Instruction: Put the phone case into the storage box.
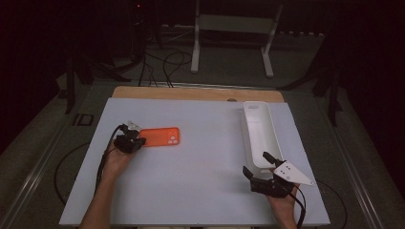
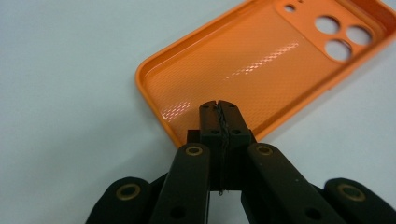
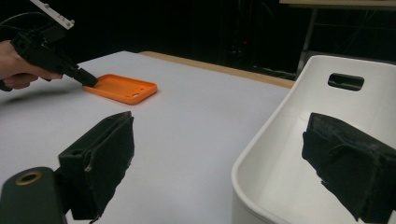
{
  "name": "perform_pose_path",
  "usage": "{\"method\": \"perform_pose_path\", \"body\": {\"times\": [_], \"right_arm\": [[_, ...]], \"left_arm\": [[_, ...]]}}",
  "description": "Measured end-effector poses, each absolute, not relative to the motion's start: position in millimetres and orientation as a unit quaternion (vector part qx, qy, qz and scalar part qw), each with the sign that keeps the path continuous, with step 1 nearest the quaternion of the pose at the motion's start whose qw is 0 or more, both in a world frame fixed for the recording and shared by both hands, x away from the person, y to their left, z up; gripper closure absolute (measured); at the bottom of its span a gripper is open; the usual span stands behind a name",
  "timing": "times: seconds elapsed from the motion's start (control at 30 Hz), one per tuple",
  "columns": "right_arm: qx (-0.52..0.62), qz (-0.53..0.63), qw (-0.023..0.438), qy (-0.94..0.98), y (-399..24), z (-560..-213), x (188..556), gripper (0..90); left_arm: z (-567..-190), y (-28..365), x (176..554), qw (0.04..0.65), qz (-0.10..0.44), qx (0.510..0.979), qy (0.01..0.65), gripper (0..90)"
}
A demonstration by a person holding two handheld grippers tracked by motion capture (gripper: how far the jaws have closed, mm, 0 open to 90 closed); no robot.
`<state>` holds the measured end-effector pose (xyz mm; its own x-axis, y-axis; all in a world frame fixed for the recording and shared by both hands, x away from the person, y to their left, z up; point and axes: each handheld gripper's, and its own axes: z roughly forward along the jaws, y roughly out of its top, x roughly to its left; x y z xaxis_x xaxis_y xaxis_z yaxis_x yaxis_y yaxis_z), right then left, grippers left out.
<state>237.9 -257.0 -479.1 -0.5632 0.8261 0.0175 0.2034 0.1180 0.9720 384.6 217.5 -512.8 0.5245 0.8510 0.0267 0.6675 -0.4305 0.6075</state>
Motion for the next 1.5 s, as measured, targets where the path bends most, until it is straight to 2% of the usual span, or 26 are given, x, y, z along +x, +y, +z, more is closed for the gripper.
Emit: {"method": "perform_pose_path", "body": {"times": [1.5], "right_arm": [[0.374,0.551,0.285,0.69,-257.5,-479.4,238.4,9.2]], "left_arm": [[-509.7,181.0,306.2,0.298,0.116,0.885,0.338,90.0]]}}
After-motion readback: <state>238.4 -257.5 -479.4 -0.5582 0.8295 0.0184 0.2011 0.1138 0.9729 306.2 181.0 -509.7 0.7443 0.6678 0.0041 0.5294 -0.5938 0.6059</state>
